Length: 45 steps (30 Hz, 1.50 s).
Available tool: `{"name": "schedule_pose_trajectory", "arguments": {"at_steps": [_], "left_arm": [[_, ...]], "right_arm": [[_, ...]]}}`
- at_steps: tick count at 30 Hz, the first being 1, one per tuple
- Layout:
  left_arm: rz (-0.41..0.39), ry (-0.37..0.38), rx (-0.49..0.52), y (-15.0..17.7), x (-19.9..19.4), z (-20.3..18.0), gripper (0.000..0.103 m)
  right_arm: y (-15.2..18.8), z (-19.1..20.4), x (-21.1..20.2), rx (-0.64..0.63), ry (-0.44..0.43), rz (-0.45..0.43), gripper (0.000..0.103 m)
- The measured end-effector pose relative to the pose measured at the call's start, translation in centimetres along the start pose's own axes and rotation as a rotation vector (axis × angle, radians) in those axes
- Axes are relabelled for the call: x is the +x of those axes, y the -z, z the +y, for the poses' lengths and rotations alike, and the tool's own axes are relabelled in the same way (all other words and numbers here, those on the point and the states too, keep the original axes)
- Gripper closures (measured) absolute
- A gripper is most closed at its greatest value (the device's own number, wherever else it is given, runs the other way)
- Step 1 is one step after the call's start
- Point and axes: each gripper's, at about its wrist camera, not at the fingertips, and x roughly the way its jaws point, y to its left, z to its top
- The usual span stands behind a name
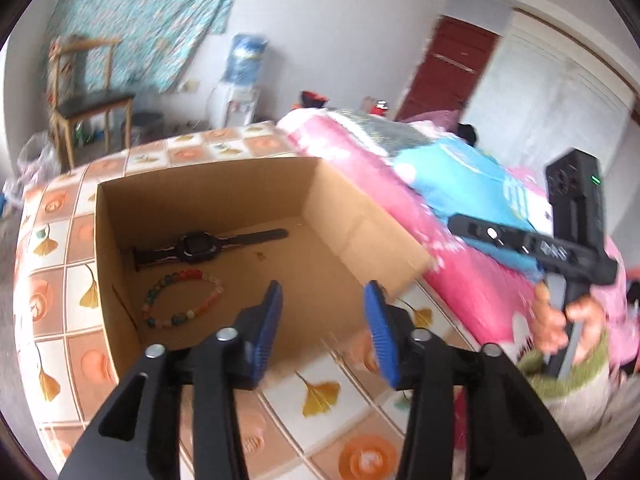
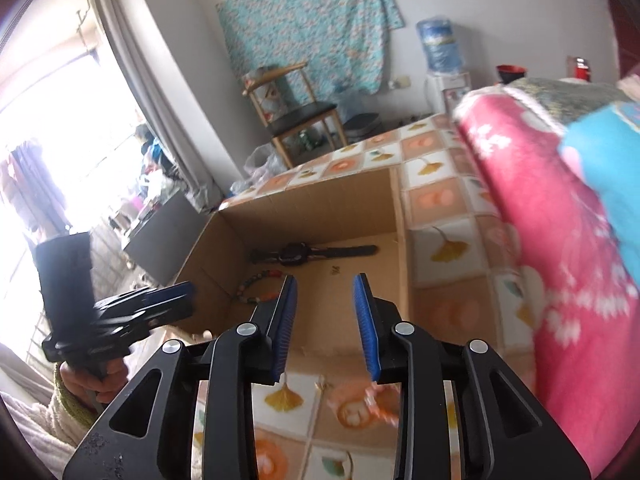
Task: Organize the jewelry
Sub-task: 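Move the right tool to the pink-orange bead bracelet and close on it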
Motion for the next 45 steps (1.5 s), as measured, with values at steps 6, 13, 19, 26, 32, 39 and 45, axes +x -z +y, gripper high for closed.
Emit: {"name": "schedule_pose_trajectory", "arguments": {"at_steps": [6, 13, 19, 26, 32, 39, 45], "left_arm": [[0.029, 0.031, 0.08, 4.6, -1.6, -2.1, 0.05], [0.13, -0.124, 0.196, 9.7, 3.0, -4.1, 0.049], [0.116, -0.215, 0.266, 11.4, 6.3, -4.8, 0.049], [0.088, -0.204, 0.313, 11.4, 9.9, -5.5, 0.069], [0.101, -0.207, 0.317, 9.9, 13.1, -5.3, 0.085], [0.143, -0.193, 0.305, 8.4, 14.7, -5.4, 0.087], [0.181, -0.176, 0.269, 8.2, 15.4, -5.0, 0.087]], "right_arm": [[4.4, -2.0, 0.3, 0.079, 0.03, 0.088, 0.071], [8.2, -1.7, 8.1, 0.026, 0.092, 0.264, 0.075], [8.6, -1.1, 11.8, -0.055, 0.158, 0.298, 0.084], [9.5, -0.7, 11.2, -0.072, 0.148, 0.305, 0.095], [10.8, -1.1, 9.9, -0.02, 0.114, 0.31, 0.096], [11.2, -1.7, 9.6, 0.002, 0.086, 0.311, 0.095], [11.2, -3.0, 8.7, 0.022, 0.068, 0.3, 0.095]]}}
